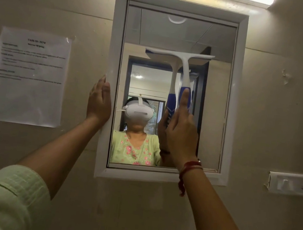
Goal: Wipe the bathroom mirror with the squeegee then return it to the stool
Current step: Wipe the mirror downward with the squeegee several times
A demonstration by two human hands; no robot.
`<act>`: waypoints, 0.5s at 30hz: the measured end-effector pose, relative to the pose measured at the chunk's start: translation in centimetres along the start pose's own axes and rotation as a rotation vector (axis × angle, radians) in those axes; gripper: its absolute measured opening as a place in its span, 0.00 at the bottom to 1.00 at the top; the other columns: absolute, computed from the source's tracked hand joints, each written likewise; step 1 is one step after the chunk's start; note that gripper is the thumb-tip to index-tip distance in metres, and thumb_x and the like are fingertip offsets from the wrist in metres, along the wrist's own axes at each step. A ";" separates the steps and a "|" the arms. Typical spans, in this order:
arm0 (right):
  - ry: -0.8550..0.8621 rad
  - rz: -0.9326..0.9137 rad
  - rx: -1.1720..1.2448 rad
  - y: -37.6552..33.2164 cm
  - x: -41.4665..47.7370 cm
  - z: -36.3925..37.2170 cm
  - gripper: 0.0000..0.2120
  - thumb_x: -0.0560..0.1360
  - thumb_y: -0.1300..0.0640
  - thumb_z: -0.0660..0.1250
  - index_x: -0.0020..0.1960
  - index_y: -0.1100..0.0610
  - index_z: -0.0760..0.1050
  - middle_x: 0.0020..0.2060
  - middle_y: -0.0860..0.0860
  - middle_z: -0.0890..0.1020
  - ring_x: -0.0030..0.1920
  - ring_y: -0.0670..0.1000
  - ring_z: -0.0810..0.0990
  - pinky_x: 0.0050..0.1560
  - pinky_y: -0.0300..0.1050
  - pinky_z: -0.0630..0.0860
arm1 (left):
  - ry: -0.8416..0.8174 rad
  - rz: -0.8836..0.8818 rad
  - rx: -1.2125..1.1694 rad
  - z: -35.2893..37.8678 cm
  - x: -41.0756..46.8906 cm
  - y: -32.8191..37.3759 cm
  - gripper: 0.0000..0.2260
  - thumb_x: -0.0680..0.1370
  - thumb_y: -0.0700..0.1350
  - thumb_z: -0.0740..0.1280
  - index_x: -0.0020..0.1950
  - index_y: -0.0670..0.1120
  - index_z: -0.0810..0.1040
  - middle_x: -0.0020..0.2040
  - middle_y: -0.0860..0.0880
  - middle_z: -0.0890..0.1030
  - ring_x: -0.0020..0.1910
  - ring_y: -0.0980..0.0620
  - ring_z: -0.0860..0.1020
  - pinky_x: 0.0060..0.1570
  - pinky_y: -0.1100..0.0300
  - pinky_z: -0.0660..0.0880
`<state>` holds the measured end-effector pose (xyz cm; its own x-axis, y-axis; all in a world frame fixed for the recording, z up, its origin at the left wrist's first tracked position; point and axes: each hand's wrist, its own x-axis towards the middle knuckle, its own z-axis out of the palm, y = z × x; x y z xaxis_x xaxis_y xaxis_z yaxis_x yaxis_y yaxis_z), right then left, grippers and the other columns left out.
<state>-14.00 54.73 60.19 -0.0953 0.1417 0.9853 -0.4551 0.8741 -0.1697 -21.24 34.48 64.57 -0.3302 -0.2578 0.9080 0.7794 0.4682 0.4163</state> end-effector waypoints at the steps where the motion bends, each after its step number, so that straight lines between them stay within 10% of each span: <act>1: -0.004 0.006 0.001 0.0 -0.7 0.0 0.29 0.80 0.55 0.56 0.72 0.48 0.40 0.37 0.59 0.75 0.31 0.51 0.73 0.33 0.49 0.77 | -0.001 -0.004 0.004 0.0 0.0 0.1 0.20 0.82 0.48 0.48 0.71 0.42 0.63 0.69 0.40 0.69 0.68 0.42 0.66 0.68 0.47 0.63; 15: -0.132 0.115 0.063 0.8 -11.8 -0.7 0.34 0.78 0.62 0.59 0.73 0.46 0.40 0.43 0.60 0.76 0.31 0.53 0.75 0.32 0.53 0.79 | 0.009 -0.057 0.014 0.0 -0.1 0.2 0.20 0.82 0.49 0.48 0.71 0.43 0.63 0.70 0.41 0.67 0.69 0.44 0.65 0.70 0.50 0.61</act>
<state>-12.61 54.09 48.49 -0.2633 0.1734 0.9490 -0.4885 0.8243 -0.2861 -21.11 34.59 64.58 -0.3690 -0.2914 0.8826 0.7518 0.4647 0.4677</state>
